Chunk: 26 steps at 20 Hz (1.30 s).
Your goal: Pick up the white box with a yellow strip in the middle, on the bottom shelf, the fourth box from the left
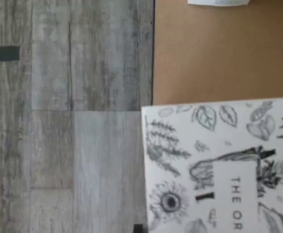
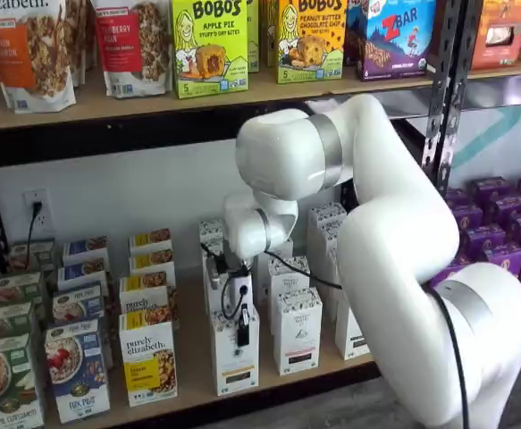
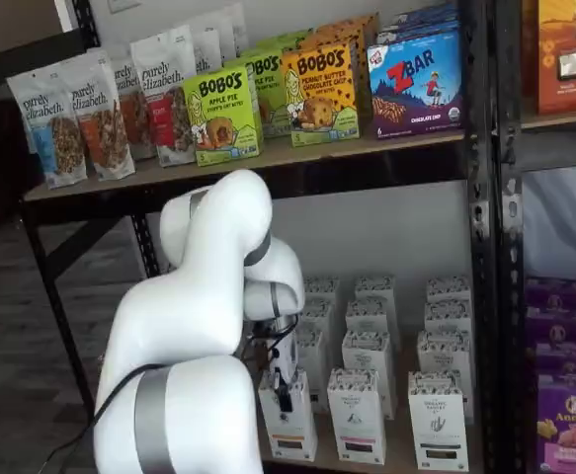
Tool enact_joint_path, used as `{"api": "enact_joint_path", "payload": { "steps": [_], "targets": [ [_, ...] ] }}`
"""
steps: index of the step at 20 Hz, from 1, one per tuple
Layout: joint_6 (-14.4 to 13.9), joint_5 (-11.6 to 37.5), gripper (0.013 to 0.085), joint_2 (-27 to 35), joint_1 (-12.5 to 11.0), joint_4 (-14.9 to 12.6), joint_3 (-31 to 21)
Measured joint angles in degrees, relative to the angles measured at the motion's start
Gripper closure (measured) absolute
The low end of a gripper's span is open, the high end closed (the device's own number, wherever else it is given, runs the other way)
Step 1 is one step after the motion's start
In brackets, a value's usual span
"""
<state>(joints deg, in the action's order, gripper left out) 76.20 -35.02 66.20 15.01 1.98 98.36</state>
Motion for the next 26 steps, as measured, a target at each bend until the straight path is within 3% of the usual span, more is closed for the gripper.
{"api": "enact_joint_path", "payload": {
  "steps": [7, 9, 17, 26],
  "targets": [
    [0.1, 1.2, 0.049, -1.3, -0.1, 0.0, -2.1],
    [0.6, 1.6, 0.057, -1.6, -0.1, 0.5, -2.7],
    [-0.4, 2.7, 0.057, -4.0, 0.2, -0.4, -6.2],
    [-4.4, 7.8, 0.057, -11.5, 1.8, -3.2, -18.3]
  ]
}}
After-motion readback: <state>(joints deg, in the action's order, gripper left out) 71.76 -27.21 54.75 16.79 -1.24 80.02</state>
